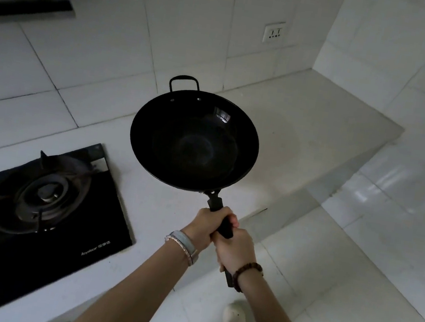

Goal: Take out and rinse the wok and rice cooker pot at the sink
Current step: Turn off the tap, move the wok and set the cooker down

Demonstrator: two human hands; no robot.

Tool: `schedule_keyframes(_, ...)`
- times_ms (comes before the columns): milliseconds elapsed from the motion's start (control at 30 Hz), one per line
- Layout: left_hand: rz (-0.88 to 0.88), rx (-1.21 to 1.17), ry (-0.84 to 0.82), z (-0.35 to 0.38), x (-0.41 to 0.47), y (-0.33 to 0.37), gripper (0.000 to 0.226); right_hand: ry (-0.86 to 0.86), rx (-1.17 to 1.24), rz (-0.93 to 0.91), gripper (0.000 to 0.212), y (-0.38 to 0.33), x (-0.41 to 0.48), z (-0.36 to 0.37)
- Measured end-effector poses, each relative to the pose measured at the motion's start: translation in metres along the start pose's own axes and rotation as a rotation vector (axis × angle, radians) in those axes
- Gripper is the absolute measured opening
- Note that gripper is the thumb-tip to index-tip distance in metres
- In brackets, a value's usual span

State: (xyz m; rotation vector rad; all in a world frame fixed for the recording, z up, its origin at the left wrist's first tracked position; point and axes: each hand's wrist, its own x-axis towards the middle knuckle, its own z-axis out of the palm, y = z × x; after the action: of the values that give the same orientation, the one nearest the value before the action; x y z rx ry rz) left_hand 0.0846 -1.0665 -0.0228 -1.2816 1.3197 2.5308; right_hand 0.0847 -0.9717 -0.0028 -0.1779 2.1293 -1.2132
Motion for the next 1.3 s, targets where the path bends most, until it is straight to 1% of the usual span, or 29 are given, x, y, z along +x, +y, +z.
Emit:
schedule_keyframes(133,0.043,-0.116,0.11,0.023,0.021,0.009,0.024,-0.086,-0.034,-0.026,0.025,-0.006,0.035,-0.02)
schedule_keyframes(267,0.071,-0.158,0.211,0.032,0.037,0.017,0.021,-0.142,-0.074,-0.047,0.026,-0.013,0.062,-0.029)
schedule_keyframes(400,0.077,-0.184,0.289,0.027,0.047,0.026,0.022,-0.206,-0.119,-0.058,0.025,-0.022,0.079,-0.026)
schedule_keyframes(533,0.065,-0.204,0.327,0.013,0.057,0.036,0.022,-0.263,-0.141,-0.043,0.023,-0.031,0.095,-0.014)
schedule_keyframes(633,0.063,-0.219,0.334,0.001,0.066,0.044,0.022,-0.284,-0.148,-0.029,0.023,-0.038,0.106,-0.002)
schedule_keyframes(867,0.048,-0.231,0.311,-0.021,0.089,0.064,0.02,-0.27,-0.178,-0.016,0.022,-0.055,0.131,0.02)
schedule_keyframes(1300,0.024,-0.235,0.269,-0.031,0.127,0.084,0.018,-0.228,-0.226,0.002,0.023,-0.07,0.167,0.032)
